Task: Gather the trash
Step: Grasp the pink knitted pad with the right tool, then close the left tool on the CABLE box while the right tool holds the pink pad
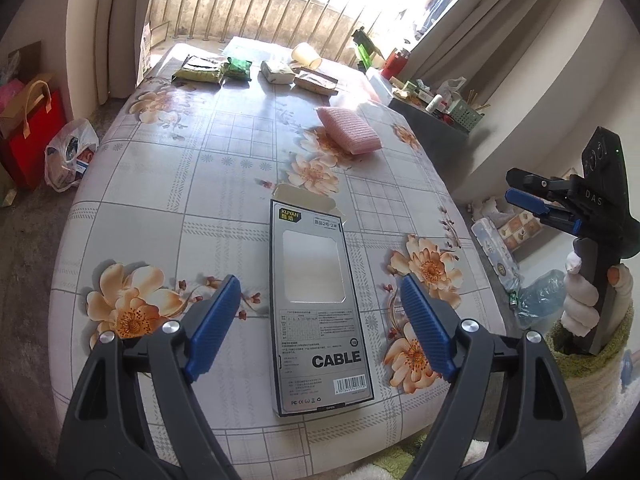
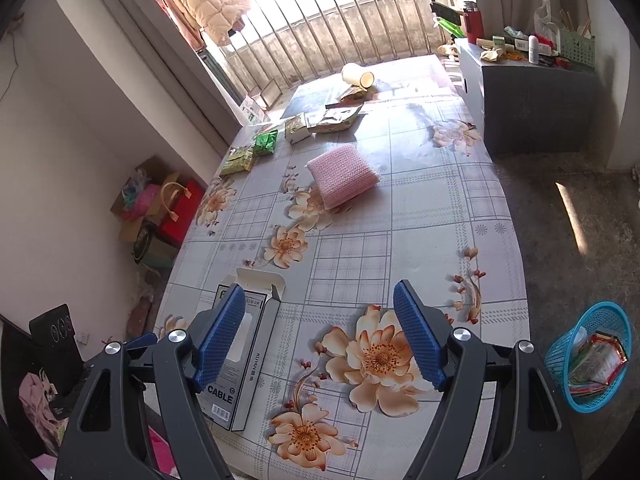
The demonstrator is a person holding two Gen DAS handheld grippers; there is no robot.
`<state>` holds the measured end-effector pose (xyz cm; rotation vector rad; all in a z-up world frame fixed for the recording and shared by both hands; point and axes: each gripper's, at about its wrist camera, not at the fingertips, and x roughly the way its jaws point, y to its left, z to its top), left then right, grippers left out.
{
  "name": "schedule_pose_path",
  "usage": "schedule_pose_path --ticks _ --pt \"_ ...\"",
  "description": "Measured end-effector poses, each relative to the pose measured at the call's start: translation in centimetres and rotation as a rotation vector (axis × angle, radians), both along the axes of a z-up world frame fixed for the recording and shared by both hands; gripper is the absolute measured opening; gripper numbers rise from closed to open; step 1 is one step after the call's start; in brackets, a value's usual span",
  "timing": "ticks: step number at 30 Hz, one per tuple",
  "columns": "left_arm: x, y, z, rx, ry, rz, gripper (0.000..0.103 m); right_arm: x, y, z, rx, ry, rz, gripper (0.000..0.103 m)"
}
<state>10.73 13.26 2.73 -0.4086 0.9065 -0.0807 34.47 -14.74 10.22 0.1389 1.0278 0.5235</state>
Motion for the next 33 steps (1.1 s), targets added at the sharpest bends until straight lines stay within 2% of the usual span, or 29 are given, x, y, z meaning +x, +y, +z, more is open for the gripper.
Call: schedule_pose_path --ticks 4,9,12,17,24,27,33 --pt "0.8 0.0 -0.8 -0.004 0.017 -0.013 0.078 4.6 2.4 -1.0 -0.067 0.011 0.057 0.086" --pt "0.9 0.2 -1.8 -0.037 0.021 -0.018 0.078 11.7 9.3 -4.1 -0.208 -0.024 0.21 0.087" --pt "1.2 0.5 -2.4 -0.058 0.031 -0.004 0.078 16.1 12.9 -6.3 -0.275 -0.026 0.25 0.087" --pt "1.8 1.1 -3.0 -0.059 0.049 0.016 0.079 21.2 16.1 -10.6 -0.344 0.076 0.285 0.087" --pt "4.2 -0.4 -3.4 0.014 0.072 -0.006 0.083 22.7 17.0 -14.6 -0.395 0.146 0.282 0.088" --pt "5.5 -1.7 -3.8 0.081 0.109 -0.022 0.083 22.2 17.5 -14.7 -0.436 0.115 0.283 0.088" --pt "6.7 -3.6 -5.0 0.185 0.163 -0.01 0.083 21.2 16.6 -14.5 -0.433 0.105 0.255 0.087"
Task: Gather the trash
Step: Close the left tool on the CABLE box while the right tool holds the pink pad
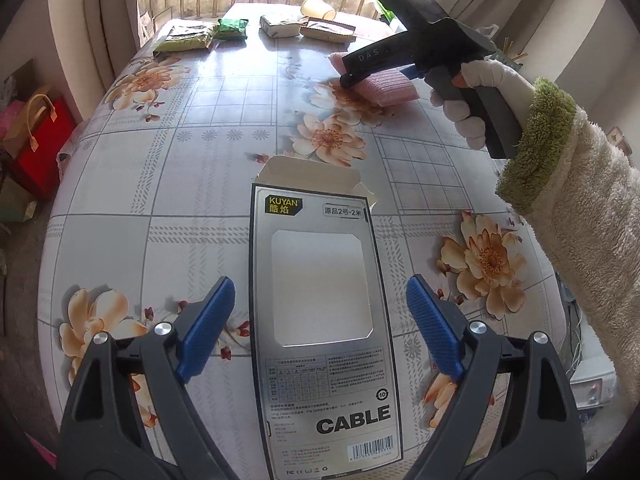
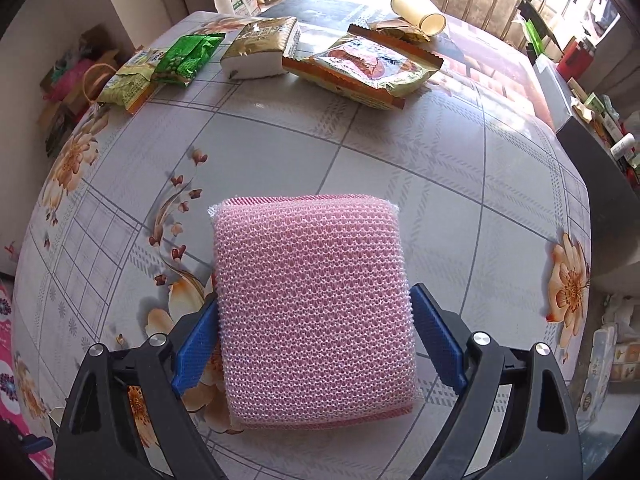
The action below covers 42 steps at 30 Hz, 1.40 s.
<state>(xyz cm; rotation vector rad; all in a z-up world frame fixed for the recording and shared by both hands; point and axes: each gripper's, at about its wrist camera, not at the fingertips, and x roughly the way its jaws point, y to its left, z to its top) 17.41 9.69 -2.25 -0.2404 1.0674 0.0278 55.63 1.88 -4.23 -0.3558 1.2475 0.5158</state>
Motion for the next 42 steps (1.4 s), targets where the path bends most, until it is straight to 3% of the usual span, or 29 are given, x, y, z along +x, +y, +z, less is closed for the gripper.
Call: schedule_pose_path --ticks 3,9,15,26,30,33,37,42 --pt "0.2 -0.5 -0.5 0.062 0.005 0.007 0.083 -0.9 -0.9 0.1 0.007 -0.012 -0.016 0.083" --pt "0.1 -0.5 -1.9 0.054 0.029 0.028 0.083 -4.5 -3.5 0.4 -0.001 -0.01 -0.06 0.081" --pt "-0.3 -1.3 -1.9 0.08 0.009 0.033 0.081 -10.3 -7.1 0.9 0.01 0.021 -0.091 0.081" --pt "-3.0 -0.8 -1.8 0.074 0.016 0.06 0.08 -21.9 -12.7 2.7 0.128 0.065 -0.191 0.082" --pt "-4.0 0.2 -1.8 0.024 0.018 0.08 0.08 -24.6 -13.6 2.7 0.17 0.078 -0.216 0.082" --pt "-4.3 0.5 -1.5 -0.043 0.002 0.079 0.08 -24.7 -13.7 2.2 0.213 0.114 -0.228 0.083" --pt "-4.7 0.6 -0.9 -0.07 -0.032 0.078 0.083 -24.5 -13.7 2.3 0.263 0.13 -0.236 0.083" --pt "-5.2 1.4 -0.5 -0.139 -0.049 0.088 0.083 -24.2 -13.3 2.8 0.31 0.113 -0.232 0.085"
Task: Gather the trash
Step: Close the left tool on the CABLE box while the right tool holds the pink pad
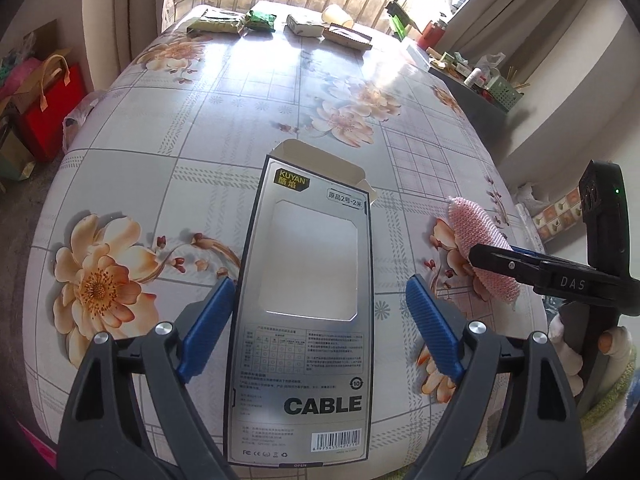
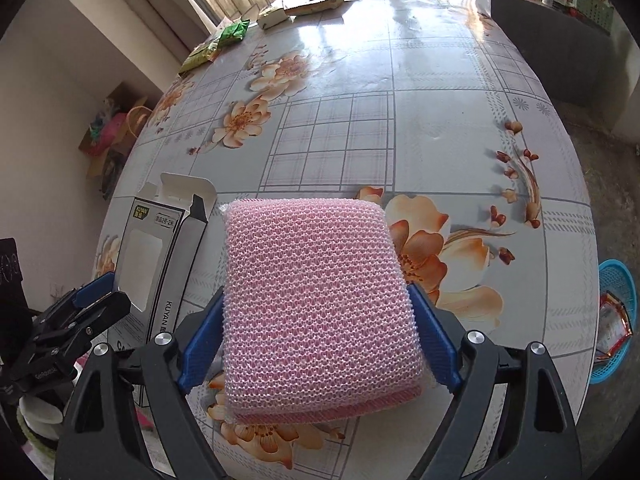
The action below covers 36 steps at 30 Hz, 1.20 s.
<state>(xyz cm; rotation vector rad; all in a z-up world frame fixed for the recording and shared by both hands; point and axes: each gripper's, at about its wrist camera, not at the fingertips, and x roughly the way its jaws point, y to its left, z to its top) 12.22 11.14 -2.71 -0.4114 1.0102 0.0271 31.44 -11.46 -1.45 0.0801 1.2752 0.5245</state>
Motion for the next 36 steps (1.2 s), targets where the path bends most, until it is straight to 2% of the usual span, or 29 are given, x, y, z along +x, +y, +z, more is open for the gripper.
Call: schedule_pose_path --ticks 2,10,16,20,27,36 --pt "-0.4 0.5 0.2 -0.025 -0.012 0.003 0.083 0.1 0.2 0.4 0.017 -0.022 -0.001 0.087" --pt "-1.3 0.9 0.6 -0.02 0.0 0.011 0.084 -1.2 0.3 1.4 -0.017 -0.075 -0.016 0.088" --pt "-0.9 -0.2 0.4 0.081 0.029 0.002 0.087 -1.7 0.7 1.3 -0.069 -0.102 -0.014 0.088" --pt "-0.6 -1.4 0.3 0.105 0.043 -0.024 0.087 -2.1 1.3 1.3 -0.093 -0.104 0.011 0.088" --pt "0.2 -2.6 -0.7 0.203 0.092 -0.039 0.087 -2.4 2.6 0.8 -0.174 -0.12 0.05 0.088" --pt "1.3 -1.6 -1.9 0.162 0.134 -0.005 0.087 -1.7 3.2 -0.8 -0.221 -0.094 0.061 0.088"
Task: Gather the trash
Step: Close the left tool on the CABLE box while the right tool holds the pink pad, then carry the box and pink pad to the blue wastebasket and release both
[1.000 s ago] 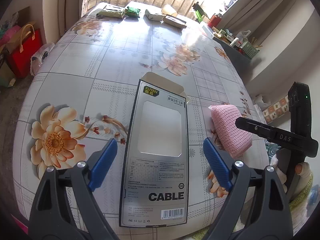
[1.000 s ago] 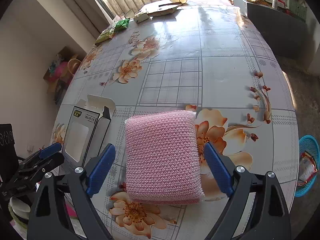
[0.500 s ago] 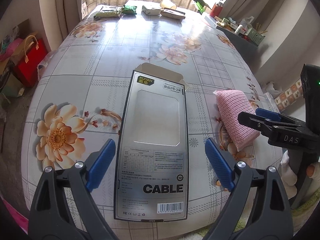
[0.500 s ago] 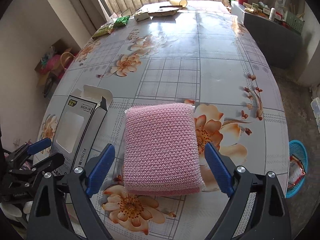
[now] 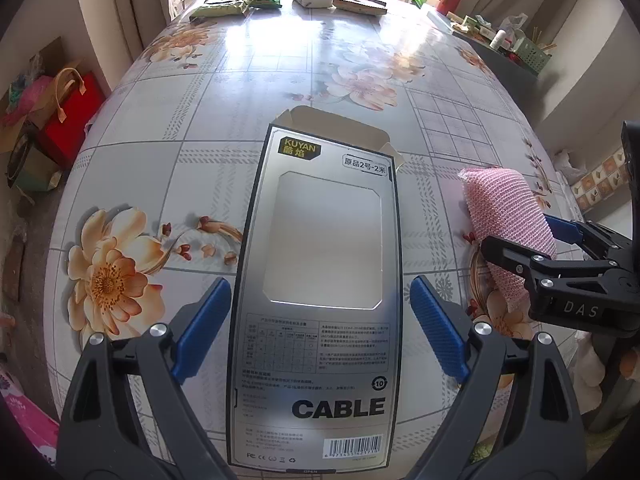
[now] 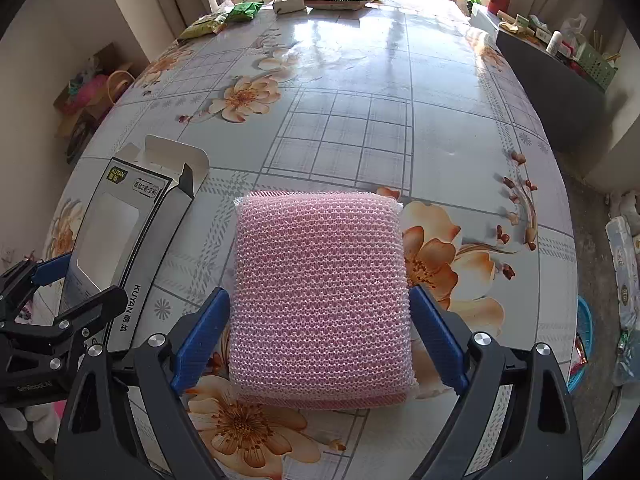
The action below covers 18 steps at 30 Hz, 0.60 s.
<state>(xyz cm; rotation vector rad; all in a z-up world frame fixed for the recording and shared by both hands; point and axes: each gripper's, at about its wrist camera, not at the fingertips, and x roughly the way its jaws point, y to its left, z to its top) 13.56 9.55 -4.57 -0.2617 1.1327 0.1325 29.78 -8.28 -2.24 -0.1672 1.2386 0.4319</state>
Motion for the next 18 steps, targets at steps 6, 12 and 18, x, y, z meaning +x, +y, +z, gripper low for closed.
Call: schedule_pose_path --ticks 6,12,18 --pt "0.1 -0.1 -0.5 -0.022 0.014 -0.002 0.077 0.2 -0.6 -0.2 -0.008 0.001 -0.02 0.088" --pt "0.1 -0.1 -0.3 -0.015 0.004 -0.001 0.077 0.3 -1.5 0.2 0.01 -0.005 -0.048 0.08" --pt "-0.4 -0.1 1.6 -0.014 -0.045 -0.01 0.077 -0.2 -4.0 1.5 0.115 -0.013 -0.135 0.079"
